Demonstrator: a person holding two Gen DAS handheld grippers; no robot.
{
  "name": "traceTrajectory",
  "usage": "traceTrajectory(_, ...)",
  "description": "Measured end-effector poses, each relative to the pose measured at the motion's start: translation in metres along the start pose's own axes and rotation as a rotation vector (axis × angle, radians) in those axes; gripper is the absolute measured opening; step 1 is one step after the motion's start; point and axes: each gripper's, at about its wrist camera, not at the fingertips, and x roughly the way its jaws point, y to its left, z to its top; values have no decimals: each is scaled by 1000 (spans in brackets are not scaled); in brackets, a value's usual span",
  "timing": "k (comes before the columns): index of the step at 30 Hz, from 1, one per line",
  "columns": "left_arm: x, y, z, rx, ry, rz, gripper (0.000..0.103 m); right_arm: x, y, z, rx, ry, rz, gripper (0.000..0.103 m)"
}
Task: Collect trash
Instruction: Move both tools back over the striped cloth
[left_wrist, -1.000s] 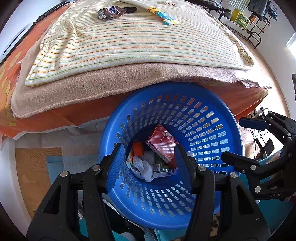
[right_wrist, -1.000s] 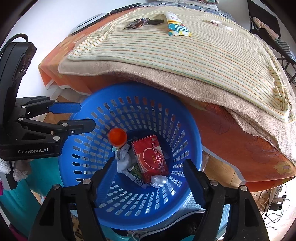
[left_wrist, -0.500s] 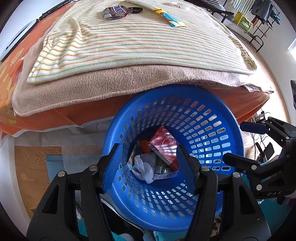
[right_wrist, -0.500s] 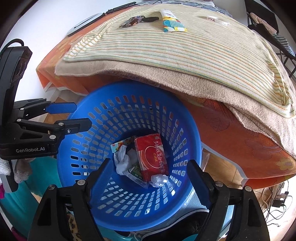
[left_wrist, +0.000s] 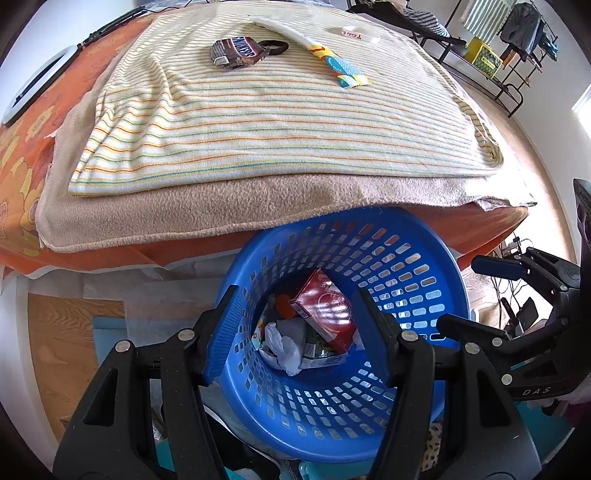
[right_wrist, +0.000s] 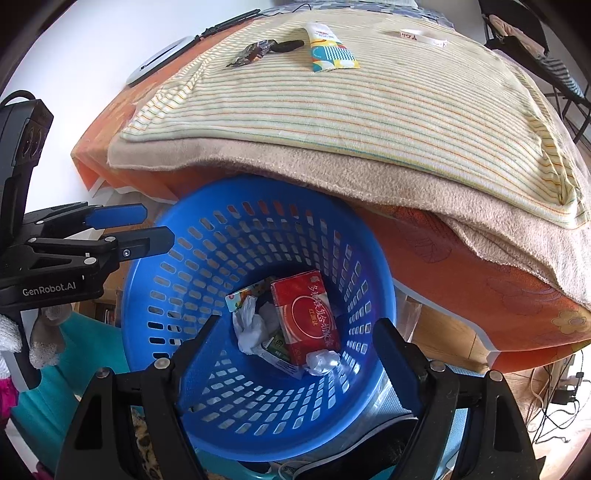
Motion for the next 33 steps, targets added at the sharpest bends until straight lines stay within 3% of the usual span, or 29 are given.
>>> traceTrajectory(18,-40,3,43,-3,-95,-18,63,-30,5,23,-29,-66,-34,82)
traceTrajectory(20,-44,5,52,-2,-107,-14,63,-35,5,30,-29,-76,-34,82)
traceTrajectory(23,-48,10,66,-5,-125,-7,72,-43,2,42,-30,-96,-44,85)
traceTrajectory(33,-39,33,118,-49,-128,-14,72,-55,-18,99,6,-152,-34,90)
